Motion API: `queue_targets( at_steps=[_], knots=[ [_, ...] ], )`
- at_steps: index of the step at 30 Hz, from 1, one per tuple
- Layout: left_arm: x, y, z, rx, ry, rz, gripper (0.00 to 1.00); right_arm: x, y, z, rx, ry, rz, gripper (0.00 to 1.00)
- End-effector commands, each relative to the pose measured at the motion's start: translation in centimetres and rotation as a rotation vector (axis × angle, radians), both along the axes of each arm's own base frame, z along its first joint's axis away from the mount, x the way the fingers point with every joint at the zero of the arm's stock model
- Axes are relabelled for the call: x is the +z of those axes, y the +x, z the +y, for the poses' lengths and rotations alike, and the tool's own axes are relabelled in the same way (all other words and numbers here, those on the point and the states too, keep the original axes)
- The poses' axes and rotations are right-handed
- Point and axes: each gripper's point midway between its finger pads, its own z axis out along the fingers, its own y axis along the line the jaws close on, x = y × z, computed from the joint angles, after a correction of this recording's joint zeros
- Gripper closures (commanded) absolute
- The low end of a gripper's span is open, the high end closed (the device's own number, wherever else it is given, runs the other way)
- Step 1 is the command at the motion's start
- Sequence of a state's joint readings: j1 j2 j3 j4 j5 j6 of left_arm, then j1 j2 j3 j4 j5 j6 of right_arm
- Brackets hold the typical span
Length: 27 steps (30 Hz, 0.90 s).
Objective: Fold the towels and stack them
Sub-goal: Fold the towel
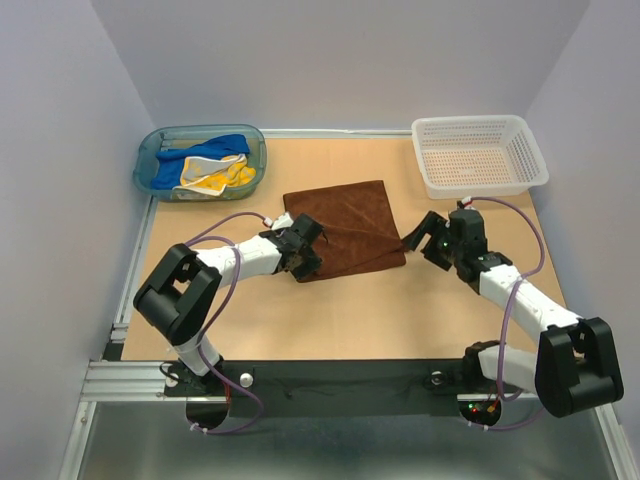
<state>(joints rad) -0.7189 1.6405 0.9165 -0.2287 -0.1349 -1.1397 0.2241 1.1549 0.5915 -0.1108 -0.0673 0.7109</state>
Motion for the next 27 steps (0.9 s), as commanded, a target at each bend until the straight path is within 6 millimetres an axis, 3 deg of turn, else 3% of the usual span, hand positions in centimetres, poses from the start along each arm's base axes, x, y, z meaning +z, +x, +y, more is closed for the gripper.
queue_targets(
  at_steps=[1, 4, 11, 15, 21, 27],
  knots=[
    [1.4, 0.5, -0.4, 0.002, -0.013, -0.030, 0.72, 0.5, 1.0, 0.1, -0.006, -0.011, -0.045, 0.17],
    [1.1, 0.3, -0.4, 0.000, -0.012, -0.023, 0.76, 0.3, 1.4, 0.3, -0.013, 0.001, -0.033, 0.17],
    [1.8, 0.4, -0.2, -0.003, -0.011, -0.040, 1.00, -0.1, 2.9, 0.6, -0.056, 0.035, -0.010, 0.23],
    [2.7, 0.5, 0.2, -0.004, -0.002, -0.063, 1.00, -0.5, 3.6, 0.7, -0.083, 0.049, 0.007, 0.30],
    [4.5, 0.8, 0.6, -0.010, 0.013, -0.102, 1.00, -0.5, 4.6, 0.6, -0.105, 0.048, -0.009, 0.49],
    [5.5, 0.9, 1.4, -0.003, 0.033, -0.125, 1.00, -1.7, 4.8, -0.5, -0.145, -0.005, -0.001, 0.57]
  ],
)
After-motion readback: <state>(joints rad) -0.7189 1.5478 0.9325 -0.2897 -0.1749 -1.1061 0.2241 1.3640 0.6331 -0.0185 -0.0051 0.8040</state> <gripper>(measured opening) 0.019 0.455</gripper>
